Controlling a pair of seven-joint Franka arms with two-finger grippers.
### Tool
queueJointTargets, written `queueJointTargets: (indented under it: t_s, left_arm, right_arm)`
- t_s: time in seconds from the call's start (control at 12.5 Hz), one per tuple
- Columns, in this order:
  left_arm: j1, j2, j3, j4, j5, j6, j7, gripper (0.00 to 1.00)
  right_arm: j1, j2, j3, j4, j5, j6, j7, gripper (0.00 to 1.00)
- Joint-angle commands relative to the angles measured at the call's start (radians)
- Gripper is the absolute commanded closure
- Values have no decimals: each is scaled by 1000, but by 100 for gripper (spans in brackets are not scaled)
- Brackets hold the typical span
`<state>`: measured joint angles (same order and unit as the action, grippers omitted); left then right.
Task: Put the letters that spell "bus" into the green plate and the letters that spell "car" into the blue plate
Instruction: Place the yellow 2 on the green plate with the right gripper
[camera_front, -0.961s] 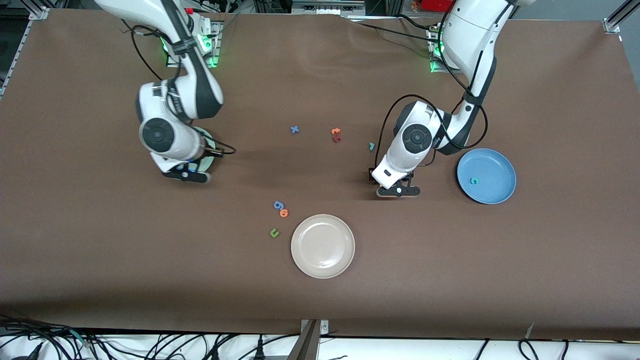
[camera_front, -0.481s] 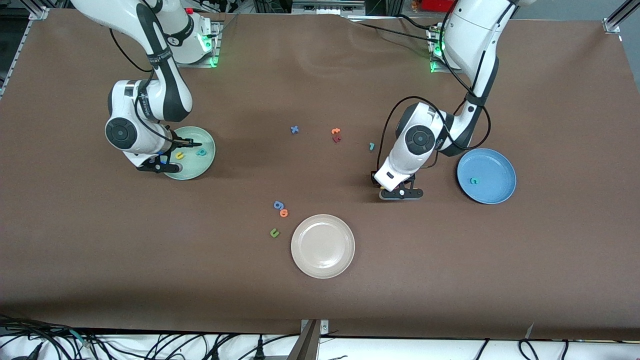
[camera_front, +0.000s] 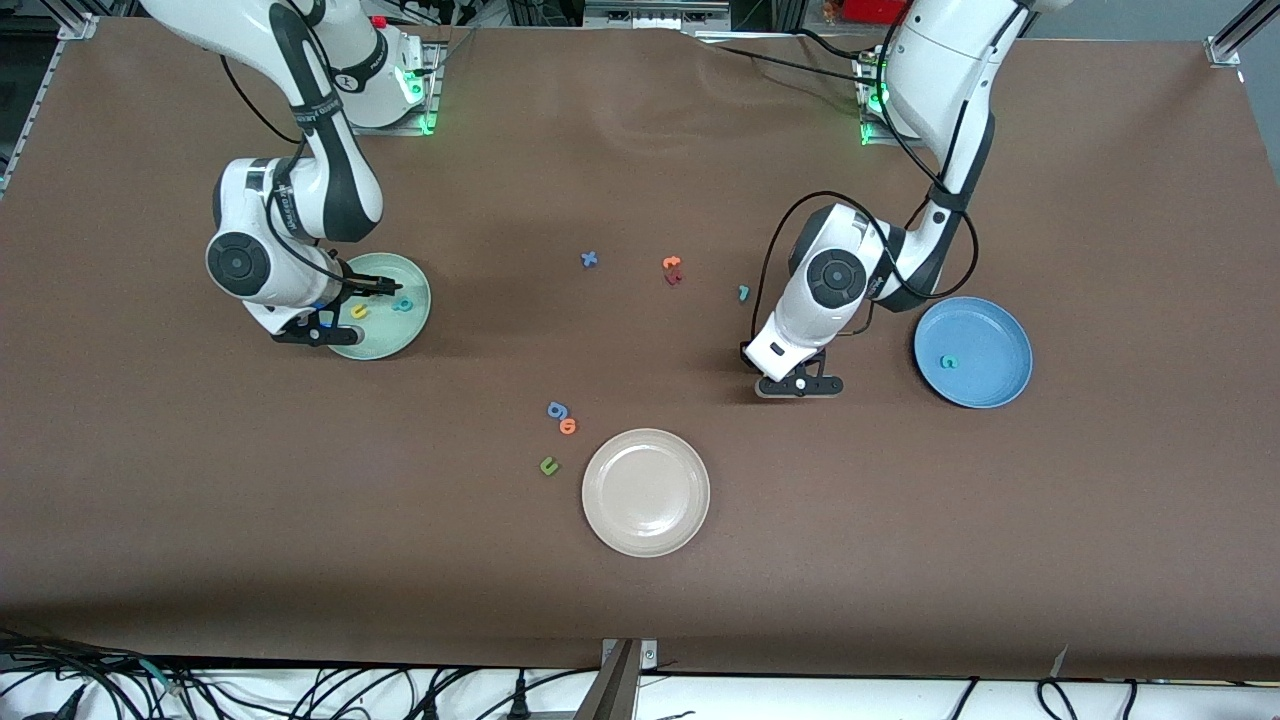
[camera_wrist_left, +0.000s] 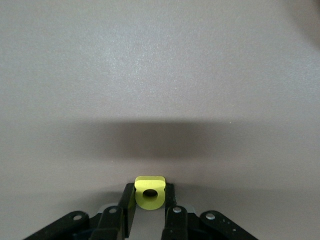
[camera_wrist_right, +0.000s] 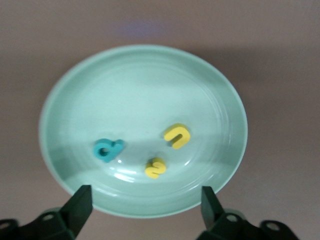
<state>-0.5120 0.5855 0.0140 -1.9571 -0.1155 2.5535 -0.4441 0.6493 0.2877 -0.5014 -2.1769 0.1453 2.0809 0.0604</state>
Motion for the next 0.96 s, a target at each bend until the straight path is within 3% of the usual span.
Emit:
queueJointTargets:
  t_s: [0.0, 0.24, 0.56, 0.72, 0.88]
  left_arm:
    - [-13, -9, 50, 18, 14, -1, 94, 88]
    - [10, -33, 139, 7, 2, -5, 399, 88]
    - [125, -116, 141, -26, 0, -137, 678, 88]
    - [176, -159, 141, -35, -1, -238, 821, 88]
    - [223, -200, 141, -65, -1, -298, 921, 86]
  right_arm:
    - [1, -12, 3, 228, 7, -212, -10, 0]
    - [1, -16, 0, 467, 5, -379, -10, 0]
    - [-13, -12, -43, 722, -4, -569, -25, 0]
    - [-25, -2, -49, 772, -4, -599, -24, 0]
    - [-103, -13, 7, 775, -74, -587, -33, 0]
